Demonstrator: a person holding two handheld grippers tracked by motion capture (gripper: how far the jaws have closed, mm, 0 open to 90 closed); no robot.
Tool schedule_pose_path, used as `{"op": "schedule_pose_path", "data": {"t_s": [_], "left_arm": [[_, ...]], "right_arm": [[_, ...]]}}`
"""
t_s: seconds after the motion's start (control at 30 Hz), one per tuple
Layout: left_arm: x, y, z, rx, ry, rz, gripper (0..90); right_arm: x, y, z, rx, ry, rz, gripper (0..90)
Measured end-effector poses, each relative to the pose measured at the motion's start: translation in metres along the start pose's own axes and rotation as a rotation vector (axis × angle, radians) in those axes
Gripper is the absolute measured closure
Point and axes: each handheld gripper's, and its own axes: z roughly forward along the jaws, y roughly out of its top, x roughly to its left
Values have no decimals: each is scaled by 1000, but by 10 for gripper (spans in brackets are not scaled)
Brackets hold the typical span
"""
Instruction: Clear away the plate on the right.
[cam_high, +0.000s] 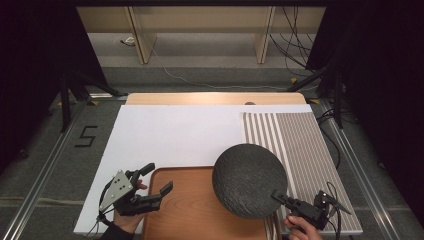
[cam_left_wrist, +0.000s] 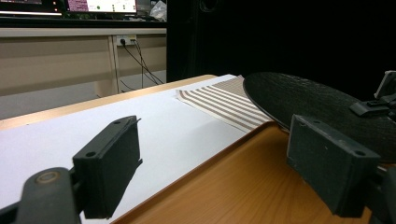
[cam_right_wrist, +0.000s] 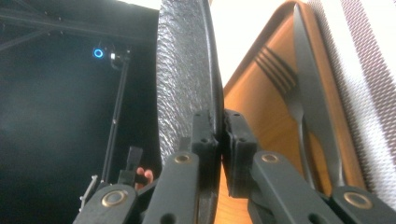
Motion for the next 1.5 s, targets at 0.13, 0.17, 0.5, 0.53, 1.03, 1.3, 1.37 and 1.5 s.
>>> {"op": "schedule_pose_path", "data": {"t_s": [0.13, 0.17, 0.5, 0.53, 1.03, 1.3, 1.37, 1.5], "left_arm": [[0, 0, 0, -3, 0, -1, 170], [0, 0, -1, -3, 0, -1, 170], [0, 0, -1, -4, 0, 0, 170], [0, 0, -1, -4, 0, 1, 170], [0, 0, -1, -4, -1, 2, 170], [0, 1, -1, -5, -2, 2, 170], [0, 1, -1, -4, -2, 2, 170], [0, 1, -1, -6, -2, 2, 170]], "right_arm": [[0, -5, 6, 25, 4, -1, 849], [0, -6, 8, 30, 3, -4, 849], [0, -17, 21, 108, -1, -17, 848], [0, -18, 22, 116, -3, -18, 848], [1, -30, 37, 197, -32, -53, 846], [0, -35, 43, 228, -62, -62, 840], [0, -36, 44, 236, -68, -61, 838], [-1, -38, 47, 251, -85, -69, 838]]}}
